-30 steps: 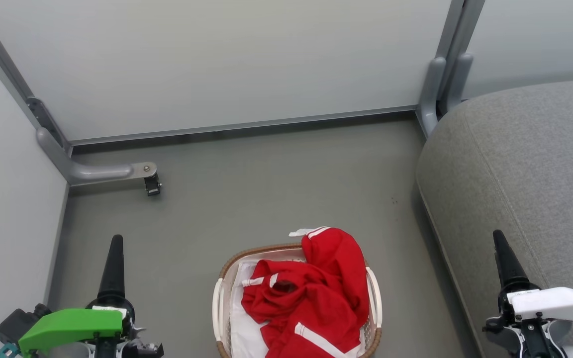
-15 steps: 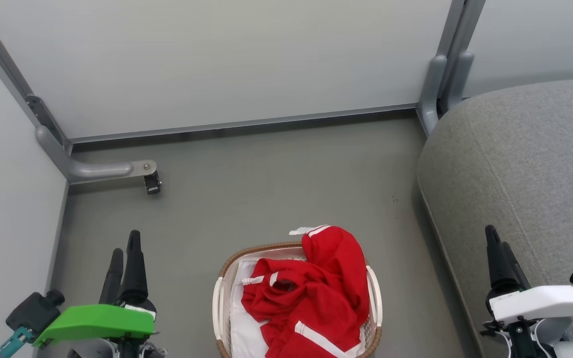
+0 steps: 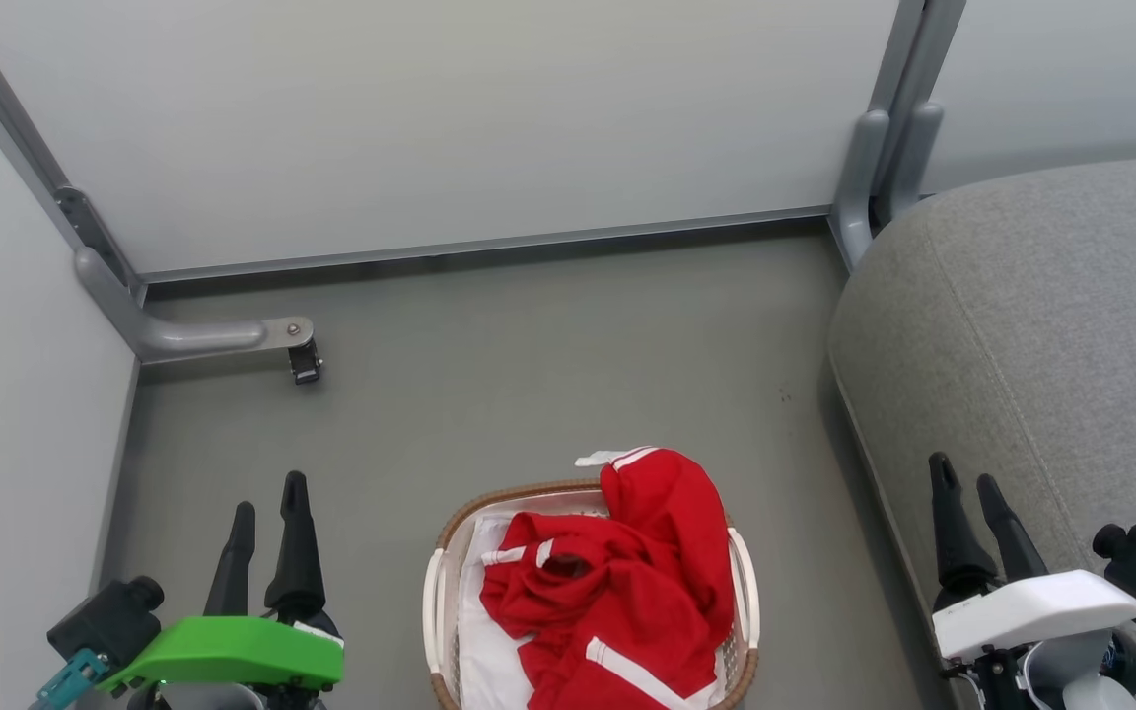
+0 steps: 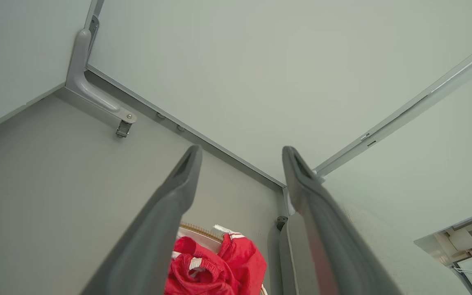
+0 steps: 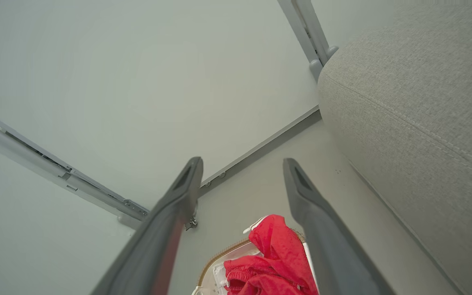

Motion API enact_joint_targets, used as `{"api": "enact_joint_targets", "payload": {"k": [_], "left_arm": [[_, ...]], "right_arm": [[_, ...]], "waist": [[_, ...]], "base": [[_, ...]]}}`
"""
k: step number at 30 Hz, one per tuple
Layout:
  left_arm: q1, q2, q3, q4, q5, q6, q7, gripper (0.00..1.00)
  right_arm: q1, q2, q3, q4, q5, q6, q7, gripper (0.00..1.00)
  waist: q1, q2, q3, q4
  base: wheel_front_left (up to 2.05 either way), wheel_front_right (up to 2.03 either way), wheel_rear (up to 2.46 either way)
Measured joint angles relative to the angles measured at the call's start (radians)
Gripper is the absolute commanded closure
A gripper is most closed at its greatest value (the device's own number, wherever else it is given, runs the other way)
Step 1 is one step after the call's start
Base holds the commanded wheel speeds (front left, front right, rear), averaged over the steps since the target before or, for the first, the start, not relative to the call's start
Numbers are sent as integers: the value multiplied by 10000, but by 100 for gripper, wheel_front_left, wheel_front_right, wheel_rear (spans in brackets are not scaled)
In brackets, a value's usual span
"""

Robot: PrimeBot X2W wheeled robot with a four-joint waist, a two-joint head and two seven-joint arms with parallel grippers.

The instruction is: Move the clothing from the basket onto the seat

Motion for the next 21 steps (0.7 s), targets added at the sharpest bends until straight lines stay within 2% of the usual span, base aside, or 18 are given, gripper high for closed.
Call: {"api": "enact_joint_targets", "payload": {"k": [21], "left_arm": [[328, 12, -593, 257, 1954, 259, -556, 0]], "right_arm": [[30, -27, 291, 234, -2690, 0, -543, 0]], "waist": [[0, 0, -31, 61]], "base": [[0, 0, 0]]}}
